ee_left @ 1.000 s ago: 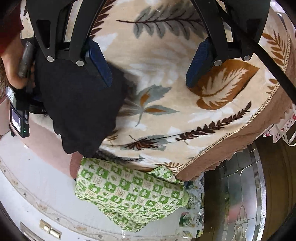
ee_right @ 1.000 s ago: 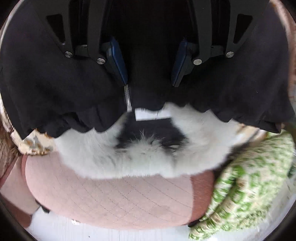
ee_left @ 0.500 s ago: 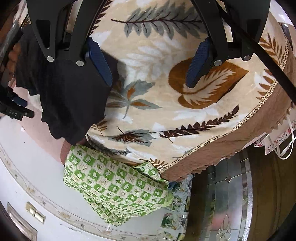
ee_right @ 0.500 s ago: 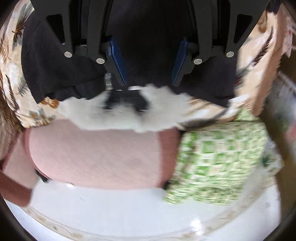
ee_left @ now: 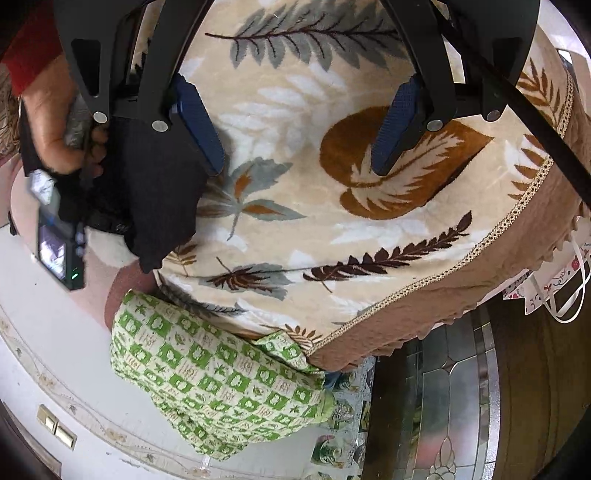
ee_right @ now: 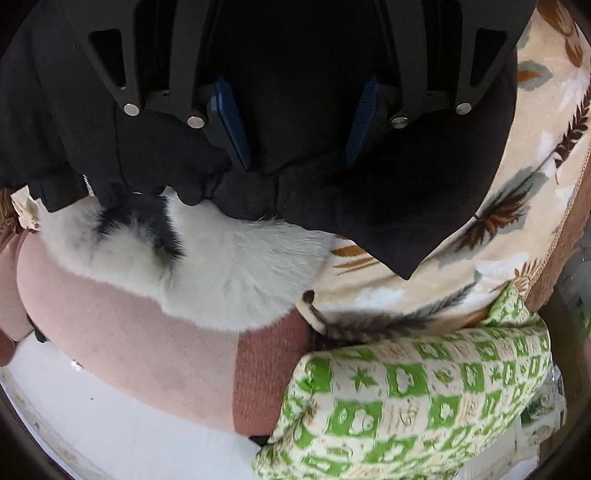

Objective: Fold large clothes

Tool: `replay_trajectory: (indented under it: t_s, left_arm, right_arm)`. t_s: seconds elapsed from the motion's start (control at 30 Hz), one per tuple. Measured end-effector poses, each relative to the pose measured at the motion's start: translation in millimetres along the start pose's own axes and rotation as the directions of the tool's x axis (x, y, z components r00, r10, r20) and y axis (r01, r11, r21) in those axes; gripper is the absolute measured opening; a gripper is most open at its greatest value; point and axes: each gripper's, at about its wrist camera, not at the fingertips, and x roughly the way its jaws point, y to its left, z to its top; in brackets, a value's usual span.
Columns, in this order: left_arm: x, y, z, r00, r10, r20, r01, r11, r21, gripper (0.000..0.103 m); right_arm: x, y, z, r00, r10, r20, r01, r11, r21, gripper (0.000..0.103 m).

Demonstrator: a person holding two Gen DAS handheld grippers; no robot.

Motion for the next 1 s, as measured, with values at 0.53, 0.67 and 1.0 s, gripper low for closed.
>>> replay_trajectory:
  t_s: [0.53,0.67,1.0]
  left_arm:
    - [-8,-22,-16,1.000,0.003,0.026,-0.005,0.997,0.078,0.081]
    - [-2,-25,-17,1.000,0.017,0.015,-0.019,0.995,0.094,0.081]
    - [-1,-23,-15,1.000,0.013,0.008,-0.014,0.996,0.089,0.081]
  right_arm:
    - [-92,-238,-81,0.988,-0.151,0.021,0.139,0.947,0.289,0.060]
    - [-51,-284,-95,0.994,-0.107,-0.032,0.111,0.898,0.426,0.058]
    - [-69,-254,-86,0.956,-0.291,-0.026,0.286,0.916,0.282,0.062]
